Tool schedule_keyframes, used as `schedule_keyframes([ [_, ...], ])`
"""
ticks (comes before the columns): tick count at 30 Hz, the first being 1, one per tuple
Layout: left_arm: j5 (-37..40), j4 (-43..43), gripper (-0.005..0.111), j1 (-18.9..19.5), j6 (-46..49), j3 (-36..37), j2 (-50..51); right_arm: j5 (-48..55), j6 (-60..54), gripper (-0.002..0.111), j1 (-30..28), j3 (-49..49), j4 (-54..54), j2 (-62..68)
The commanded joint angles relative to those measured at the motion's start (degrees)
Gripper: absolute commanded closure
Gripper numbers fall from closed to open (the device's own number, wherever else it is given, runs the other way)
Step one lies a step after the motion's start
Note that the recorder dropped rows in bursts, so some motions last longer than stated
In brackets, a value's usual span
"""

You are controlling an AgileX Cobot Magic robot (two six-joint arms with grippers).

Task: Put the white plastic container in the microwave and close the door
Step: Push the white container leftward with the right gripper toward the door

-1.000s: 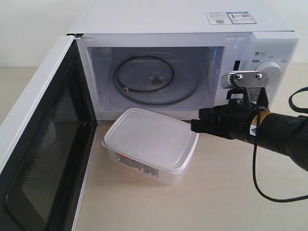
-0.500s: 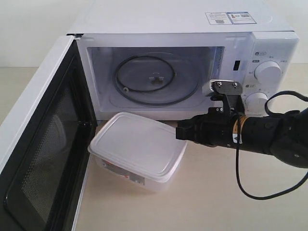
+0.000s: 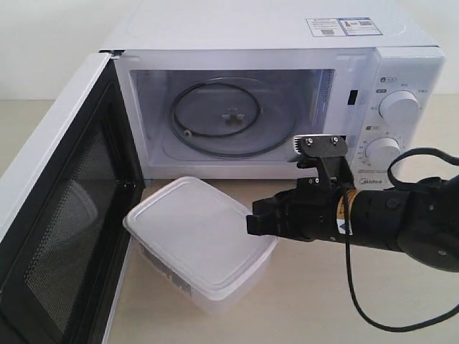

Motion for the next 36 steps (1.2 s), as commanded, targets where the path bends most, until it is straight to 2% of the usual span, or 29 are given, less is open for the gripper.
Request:
schedule_keyframes([
  [1,0.13,-0.18,0.102,0.13,-0.5,0.17,-0.21,10.35,-9.07,0.109,-0.38,0.99,6.69,-3.32],
  [6,0.13,-0.18,0.102,0.13,-0.5,0.17,-0.21,15.16,-10.98,0.109,-0.41,0.99,6.7,-3.69],
  [12,0.13,-0.18,0.102,0.13,-0.5,0.17,-0.21,15.57,-10.29,0.109,0.23,0.99,6.54,-3.69],
  [27,0.13,-0.18,0.102,0.13,-0.5,0.17,-0.21,12.89,-8.03,0.109,16.32,0.99,4.72,-3.94],
  [32,0.13,-0.18,0.102,0.13,-0.5,0.17,-0.21,9.59,-7.95,0.109,17.8,0.99,4.72,-4.15],
  [36,0.13,-0.18,0.102,0.13,-0.5,0.17,-0.21,6.01,-12.68,0.109,17.72,0.99,5.88,-4.15],
])
